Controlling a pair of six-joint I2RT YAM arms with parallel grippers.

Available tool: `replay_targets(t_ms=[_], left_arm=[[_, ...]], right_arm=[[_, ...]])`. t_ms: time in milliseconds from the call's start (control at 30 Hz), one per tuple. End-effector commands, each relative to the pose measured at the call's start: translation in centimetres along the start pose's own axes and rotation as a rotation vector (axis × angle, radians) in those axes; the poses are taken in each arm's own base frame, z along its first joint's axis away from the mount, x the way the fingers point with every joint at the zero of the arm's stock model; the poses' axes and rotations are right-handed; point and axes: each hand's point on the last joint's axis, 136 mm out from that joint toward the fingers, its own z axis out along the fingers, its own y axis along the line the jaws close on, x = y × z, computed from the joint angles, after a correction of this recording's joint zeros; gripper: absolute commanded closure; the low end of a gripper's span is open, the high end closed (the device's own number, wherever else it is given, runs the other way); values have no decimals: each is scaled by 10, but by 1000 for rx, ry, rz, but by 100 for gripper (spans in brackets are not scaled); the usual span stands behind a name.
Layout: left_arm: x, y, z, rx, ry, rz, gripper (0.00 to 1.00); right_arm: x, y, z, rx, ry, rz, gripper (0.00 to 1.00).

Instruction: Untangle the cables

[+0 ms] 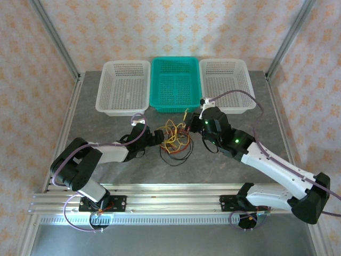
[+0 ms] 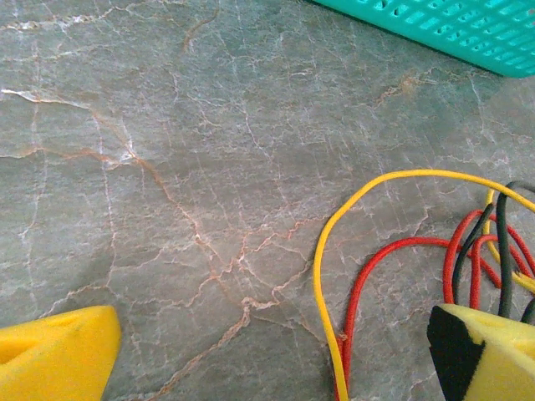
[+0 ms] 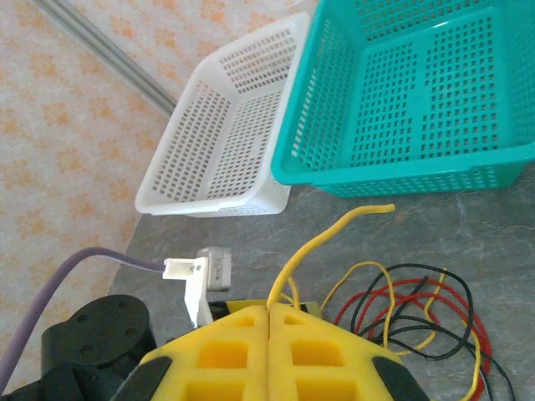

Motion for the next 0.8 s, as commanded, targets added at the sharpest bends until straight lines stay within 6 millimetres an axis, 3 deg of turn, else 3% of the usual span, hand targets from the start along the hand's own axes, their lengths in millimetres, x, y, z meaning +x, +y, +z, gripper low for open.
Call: replay_targets(t_ms=[0,467,600,767], left_arm=[[30,44,3,-156,76,3,2],[34,53,-2,-183,72,2,4],[21,32,-10,-82,28,2,4],[-7,-6,-34,95,-61,30,3]], right_arm=[[-22,1,-14,12,-69,-15,100],[-37,-22,-28,119,-144,-27,100],[-25,-26,-16,133,-103,-38,100],[-3,-36,5,151,-47,-32,100]])
